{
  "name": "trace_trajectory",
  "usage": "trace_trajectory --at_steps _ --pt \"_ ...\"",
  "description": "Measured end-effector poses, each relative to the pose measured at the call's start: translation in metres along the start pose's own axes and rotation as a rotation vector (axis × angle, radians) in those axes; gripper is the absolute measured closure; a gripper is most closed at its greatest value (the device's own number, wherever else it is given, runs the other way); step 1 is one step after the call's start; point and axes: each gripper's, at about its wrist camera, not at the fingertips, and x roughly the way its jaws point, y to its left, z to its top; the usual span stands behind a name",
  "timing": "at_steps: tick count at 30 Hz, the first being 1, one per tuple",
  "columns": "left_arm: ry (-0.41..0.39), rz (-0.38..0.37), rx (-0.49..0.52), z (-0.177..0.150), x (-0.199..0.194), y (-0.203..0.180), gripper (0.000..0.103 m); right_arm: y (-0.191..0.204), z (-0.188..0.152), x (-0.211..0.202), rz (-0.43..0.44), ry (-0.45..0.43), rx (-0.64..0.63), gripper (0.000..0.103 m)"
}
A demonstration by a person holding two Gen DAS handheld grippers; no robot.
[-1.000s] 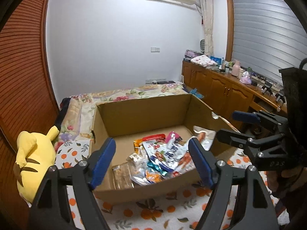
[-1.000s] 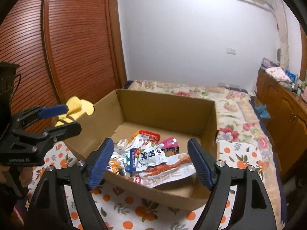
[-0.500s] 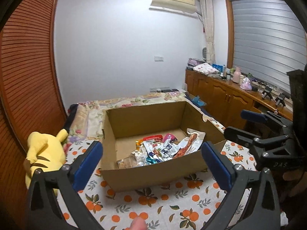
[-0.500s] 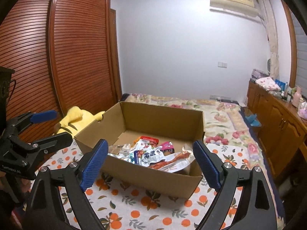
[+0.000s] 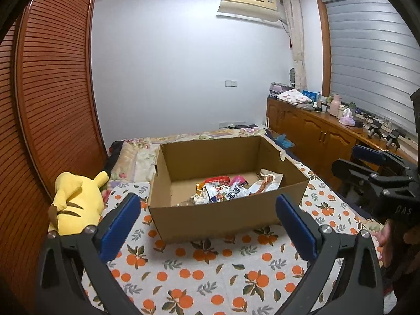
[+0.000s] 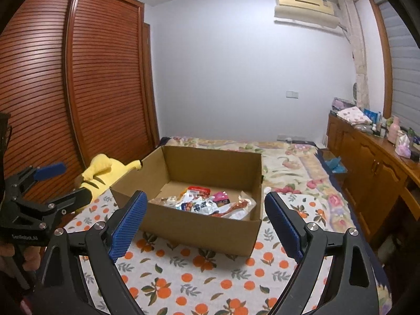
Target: Organize snacks
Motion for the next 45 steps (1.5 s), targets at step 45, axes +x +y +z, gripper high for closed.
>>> trace_trajectory --at_steps 45 --pt "0.009 0.055 -0.062 -0.037 -0.017 0.013 0.0 0.005 -0.038 -0.037 -0.087 -0.003 0.045 0.01"
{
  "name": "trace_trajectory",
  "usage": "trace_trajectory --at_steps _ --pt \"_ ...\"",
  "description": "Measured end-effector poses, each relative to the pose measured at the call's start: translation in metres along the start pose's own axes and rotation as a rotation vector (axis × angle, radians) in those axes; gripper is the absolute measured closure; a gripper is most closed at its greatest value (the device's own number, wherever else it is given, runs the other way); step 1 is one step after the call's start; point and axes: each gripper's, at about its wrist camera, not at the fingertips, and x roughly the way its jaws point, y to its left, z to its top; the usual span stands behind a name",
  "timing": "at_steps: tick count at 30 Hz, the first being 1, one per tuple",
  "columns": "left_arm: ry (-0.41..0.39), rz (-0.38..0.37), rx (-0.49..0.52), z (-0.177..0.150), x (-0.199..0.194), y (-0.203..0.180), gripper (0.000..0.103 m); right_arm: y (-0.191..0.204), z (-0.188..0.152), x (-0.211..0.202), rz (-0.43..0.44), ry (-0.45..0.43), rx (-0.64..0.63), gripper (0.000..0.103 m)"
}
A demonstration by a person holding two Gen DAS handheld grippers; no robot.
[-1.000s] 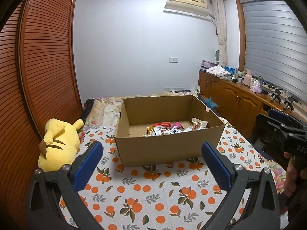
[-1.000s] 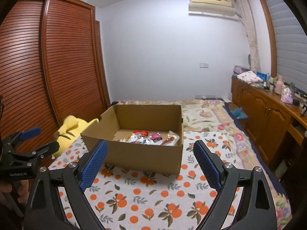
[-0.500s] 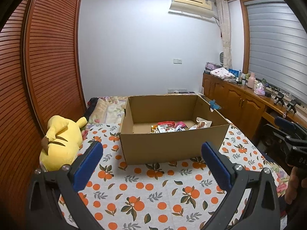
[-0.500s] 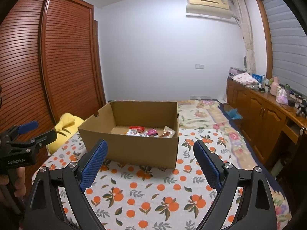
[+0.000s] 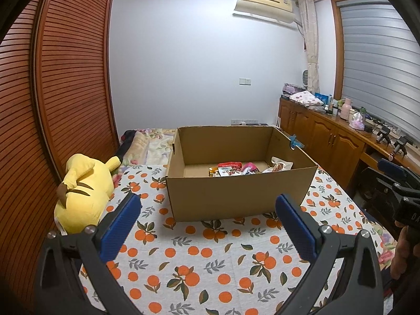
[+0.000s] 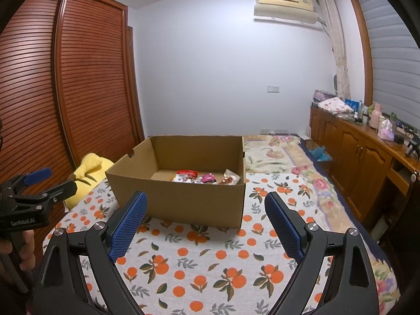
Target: Organize snacks
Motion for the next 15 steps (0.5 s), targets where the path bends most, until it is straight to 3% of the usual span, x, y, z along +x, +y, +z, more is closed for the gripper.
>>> trace_trajectory --at_steps 15 --pt "0.001 0.001 0.0 -0.0009 -0.0004 0.0001 0.0 -0.0004 -0.0009 -0.0007 0.002 0.0 0.001 0.01"
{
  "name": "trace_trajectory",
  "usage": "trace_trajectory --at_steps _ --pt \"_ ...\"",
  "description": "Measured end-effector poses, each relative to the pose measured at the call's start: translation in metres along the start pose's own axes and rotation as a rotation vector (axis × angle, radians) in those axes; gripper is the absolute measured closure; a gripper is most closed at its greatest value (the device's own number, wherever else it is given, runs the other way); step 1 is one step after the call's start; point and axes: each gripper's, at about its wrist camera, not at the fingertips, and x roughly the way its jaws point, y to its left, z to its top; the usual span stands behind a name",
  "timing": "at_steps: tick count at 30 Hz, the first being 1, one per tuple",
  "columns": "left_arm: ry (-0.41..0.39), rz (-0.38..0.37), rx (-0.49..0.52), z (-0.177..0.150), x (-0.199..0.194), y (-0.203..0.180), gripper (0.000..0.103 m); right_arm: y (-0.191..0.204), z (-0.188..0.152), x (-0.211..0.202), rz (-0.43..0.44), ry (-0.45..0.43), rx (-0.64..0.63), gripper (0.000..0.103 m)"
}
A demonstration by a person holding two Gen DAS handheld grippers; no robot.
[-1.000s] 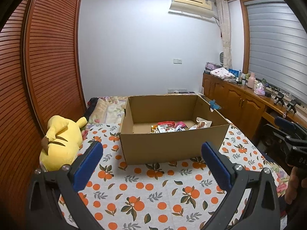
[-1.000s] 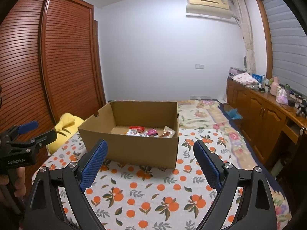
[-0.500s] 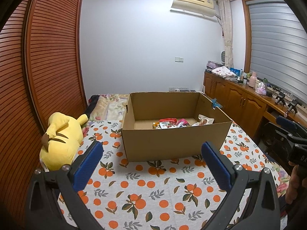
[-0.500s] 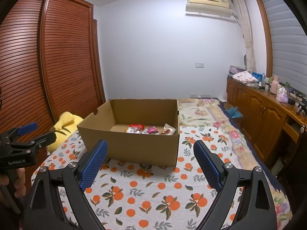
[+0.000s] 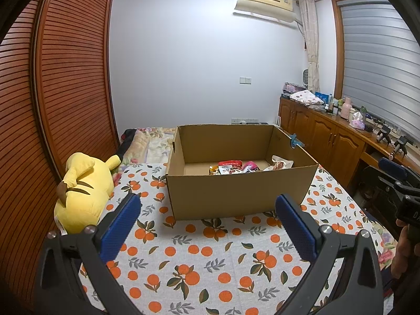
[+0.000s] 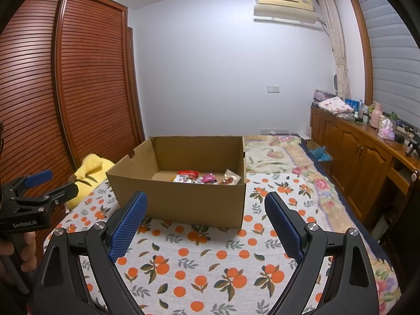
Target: Organize snacks
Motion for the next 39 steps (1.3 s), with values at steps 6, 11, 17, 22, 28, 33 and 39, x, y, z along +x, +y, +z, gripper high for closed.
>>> trace_trajectory --at_steps 6,11,17,22,28,33,39 --pt "0.0 -0.001 0.0 -0.0005 -0.0003 -0.0002 0.0 -0.0001 0.0 0.0001 -0.001 0.0 0.001 0.01" --pt "0.003 0.0 0.001 -0.0007 -0.0002 -0.0003 0.0 -0.0004 -0.0004 0.0001 0.0 0.001 0.002 0.01" --pt "0.003 0.001 0.0 -0.0023 -0.0001 -0.0008 0.0 -0.0007 -0.0004 0.0001 0.0 0.0 0.001 0.01" --pt "-0.001 0.004 -0.002 -0.0038 -0.0006 0.0 0.0 -0.0003 -0.0008 -0.0004 -0.002 0.001 0.001 0.01" --pt "0.001 0.005 -0.002 -0.0043 -0.001 0.0001 0.0 -0.0003 -0.0013 -0.0002 0.0 0.002 0.004 0.01" --pt "0.001 0.001 -0.003 -0.0044 -0.0007 0.0017 0.0 -0.0004 -0.0011 -0.0004 -0.002 0.001 0.003 0.01" --pt "0.003 0.001 0.0 -0.0038 -0.0004 0.0019 0.0 0.0002 -0.0027 -0.0008 -0.003 -0.002 0.003 0.01"
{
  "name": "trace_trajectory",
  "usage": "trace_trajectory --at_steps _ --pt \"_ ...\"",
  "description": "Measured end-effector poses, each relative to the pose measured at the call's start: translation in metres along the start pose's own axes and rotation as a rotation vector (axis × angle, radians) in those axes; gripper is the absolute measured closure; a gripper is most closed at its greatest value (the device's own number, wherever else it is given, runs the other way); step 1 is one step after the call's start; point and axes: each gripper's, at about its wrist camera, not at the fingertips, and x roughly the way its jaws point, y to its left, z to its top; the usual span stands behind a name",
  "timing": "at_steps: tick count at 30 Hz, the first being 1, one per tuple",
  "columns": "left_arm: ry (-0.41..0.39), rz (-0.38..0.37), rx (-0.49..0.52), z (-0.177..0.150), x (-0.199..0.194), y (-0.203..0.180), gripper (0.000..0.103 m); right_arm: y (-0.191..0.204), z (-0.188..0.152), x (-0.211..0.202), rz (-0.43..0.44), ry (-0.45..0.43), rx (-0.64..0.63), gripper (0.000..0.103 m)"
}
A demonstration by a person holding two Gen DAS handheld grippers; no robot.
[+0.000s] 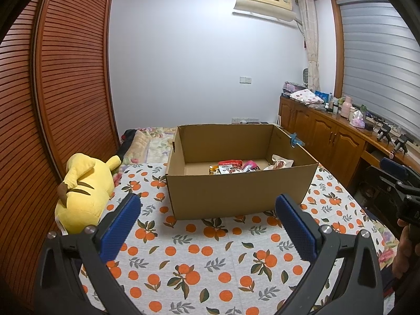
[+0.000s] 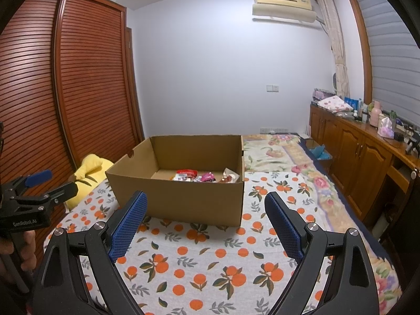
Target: Organize snacks
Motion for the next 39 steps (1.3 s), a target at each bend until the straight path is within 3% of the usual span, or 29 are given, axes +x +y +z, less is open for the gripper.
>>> trace_trajectory --at_steps 39 --pt "-0.001 0.005 0.005 -0.0022 0.0005 0.0012 0.0 0.0005 -0.0046 0.0011 -0.009 0.006 0.013 0.01"
